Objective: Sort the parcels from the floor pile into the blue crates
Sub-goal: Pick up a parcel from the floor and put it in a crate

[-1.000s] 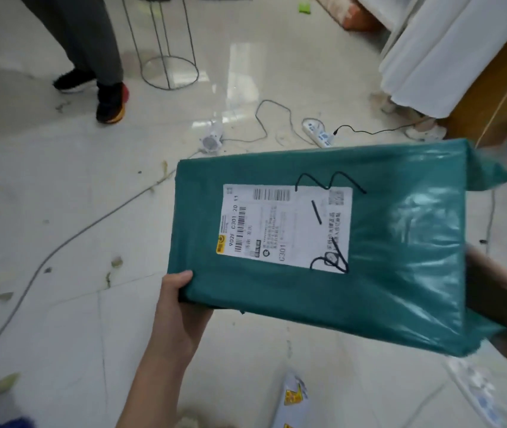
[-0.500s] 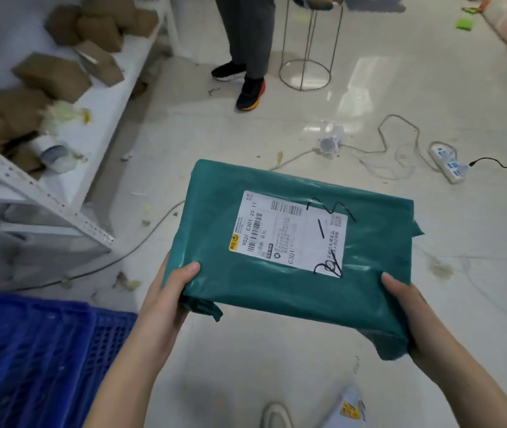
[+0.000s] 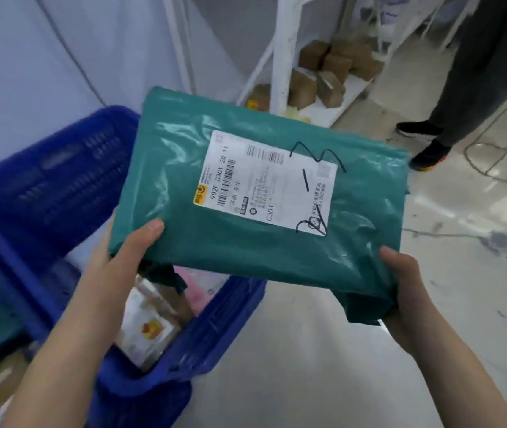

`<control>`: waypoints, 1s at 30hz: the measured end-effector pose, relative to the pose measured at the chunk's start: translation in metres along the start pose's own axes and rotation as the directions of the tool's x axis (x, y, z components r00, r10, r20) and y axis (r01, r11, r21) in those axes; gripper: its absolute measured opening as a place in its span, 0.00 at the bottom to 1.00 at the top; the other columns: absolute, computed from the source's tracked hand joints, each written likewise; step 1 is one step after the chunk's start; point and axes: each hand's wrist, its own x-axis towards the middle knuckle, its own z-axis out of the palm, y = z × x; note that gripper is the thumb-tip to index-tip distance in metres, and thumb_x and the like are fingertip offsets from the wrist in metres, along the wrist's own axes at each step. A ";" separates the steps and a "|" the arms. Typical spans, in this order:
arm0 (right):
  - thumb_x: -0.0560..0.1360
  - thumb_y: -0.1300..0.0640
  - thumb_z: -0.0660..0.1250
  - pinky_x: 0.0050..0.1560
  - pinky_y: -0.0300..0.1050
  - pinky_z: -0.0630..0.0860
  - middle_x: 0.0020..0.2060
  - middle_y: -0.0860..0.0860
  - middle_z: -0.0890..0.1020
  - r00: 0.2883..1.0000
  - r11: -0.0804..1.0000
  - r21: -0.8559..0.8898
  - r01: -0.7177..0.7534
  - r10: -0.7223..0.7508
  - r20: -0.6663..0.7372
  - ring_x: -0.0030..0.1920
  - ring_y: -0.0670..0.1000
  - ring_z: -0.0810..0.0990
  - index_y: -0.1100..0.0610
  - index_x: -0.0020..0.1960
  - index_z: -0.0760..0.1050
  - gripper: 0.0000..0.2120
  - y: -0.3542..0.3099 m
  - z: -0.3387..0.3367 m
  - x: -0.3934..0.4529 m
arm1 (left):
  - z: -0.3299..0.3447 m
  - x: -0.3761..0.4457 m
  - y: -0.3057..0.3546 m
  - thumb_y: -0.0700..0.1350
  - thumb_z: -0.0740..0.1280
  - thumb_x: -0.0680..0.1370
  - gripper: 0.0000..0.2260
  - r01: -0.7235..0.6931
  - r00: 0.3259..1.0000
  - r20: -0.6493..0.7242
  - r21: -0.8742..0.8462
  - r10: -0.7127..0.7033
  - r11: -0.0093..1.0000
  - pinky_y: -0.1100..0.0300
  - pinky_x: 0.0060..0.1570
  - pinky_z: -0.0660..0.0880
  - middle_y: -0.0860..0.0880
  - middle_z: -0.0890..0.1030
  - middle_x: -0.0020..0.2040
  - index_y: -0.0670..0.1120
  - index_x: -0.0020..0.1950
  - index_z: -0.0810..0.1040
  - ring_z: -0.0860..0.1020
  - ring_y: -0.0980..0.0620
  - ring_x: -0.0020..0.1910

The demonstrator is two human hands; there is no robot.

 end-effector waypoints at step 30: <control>0.78 0.55 0.64 0.52 0.33 0.75 0.60 0.44 0.77 0.701 0.844 -0.485 0.228 0.204 0.684 0.56 0.40 0.77 0.49 0.71 0.64 0.23 0.206 0.605 0.062 | -0.528 -0.067 -0.135 0.49 0.66 0.77 0.18 0.199 0.526 -0.821 -0.134 -0.221 0.971 0.52 0.63 0.70 0.53 0.76 0.64 0.56 0.67 0.70 0.75 0.50 0.62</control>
